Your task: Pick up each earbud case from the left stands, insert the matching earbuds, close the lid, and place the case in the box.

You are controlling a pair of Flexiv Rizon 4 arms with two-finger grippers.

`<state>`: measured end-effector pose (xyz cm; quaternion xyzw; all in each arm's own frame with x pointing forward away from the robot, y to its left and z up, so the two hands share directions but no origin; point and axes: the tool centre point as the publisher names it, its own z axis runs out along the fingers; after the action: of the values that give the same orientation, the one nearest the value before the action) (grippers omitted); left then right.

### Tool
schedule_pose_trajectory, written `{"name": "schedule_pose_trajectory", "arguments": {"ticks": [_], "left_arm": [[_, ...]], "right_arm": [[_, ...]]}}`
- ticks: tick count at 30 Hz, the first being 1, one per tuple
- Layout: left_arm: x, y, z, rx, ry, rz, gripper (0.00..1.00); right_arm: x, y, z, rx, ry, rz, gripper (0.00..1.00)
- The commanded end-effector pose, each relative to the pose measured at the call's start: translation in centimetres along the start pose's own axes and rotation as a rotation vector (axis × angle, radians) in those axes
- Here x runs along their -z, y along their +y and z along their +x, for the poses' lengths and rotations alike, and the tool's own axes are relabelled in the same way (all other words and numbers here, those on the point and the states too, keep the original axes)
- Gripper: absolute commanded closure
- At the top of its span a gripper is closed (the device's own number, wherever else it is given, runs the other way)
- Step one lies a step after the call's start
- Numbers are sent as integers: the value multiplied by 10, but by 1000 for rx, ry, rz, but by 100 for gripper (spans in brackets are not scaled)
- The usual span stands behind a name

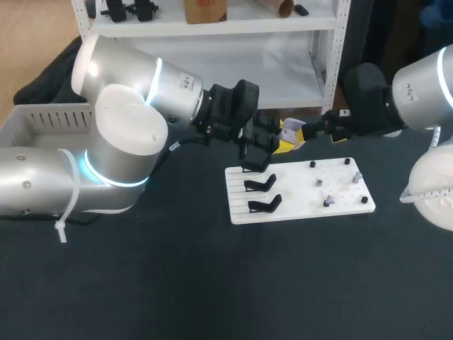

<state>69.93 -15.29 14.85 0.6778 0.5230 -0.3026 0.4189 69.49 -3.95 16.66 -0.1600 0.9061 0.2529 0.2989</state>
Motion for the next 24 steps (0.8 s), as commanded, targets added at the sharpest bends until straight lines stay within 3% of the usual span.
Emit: {"name": "schedule_pose_trajectory", "arguments": {"ticks": [1,6,13,17,24], "left_arm": [[2,-5,8,20,-7,-12,100],[16,-2,20,130,-153,-63,100],[43,-3,14,166,-333,-57,100],[56,-5,8,173,-377,-72,100],[70,-4,-5,220,-431,-61,100]], "right_arm": [[6,2,-1,11,-12,12,0],[22,-4,-1,88,-52,38,0],[39,-32,9,226,14,112,0],[44,-54,17,280,88,189,0],[41,-86,34,249,191,253,0]]}}
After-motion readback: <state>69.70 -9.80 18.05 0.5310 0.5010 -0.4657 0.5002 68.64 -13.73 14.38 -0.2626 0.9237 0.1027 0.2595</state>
